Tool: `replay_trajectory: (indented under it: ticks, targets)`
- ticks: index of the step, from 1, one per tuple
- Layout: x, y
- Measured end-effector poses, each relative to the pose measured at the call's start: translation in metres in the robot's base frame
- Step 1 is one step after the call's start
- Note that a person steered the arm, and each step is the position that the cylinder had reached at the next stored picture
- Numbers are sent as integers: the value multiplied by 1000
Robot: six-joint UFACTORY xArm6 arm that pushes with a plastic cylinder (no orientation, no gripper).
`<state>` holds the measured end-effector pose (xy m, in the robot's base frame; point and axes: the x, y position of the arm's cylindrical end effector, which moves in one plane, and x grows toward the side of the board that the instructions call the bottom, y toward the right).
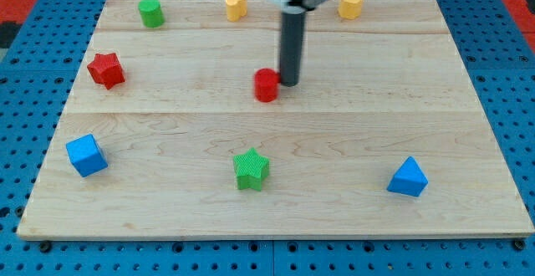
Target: Move the blue triangle towards the red circle
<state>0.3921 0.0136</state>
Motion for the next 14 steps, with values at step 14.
replay_trajectory:
  ticks: [14]
  targets:
    - [125, 200]
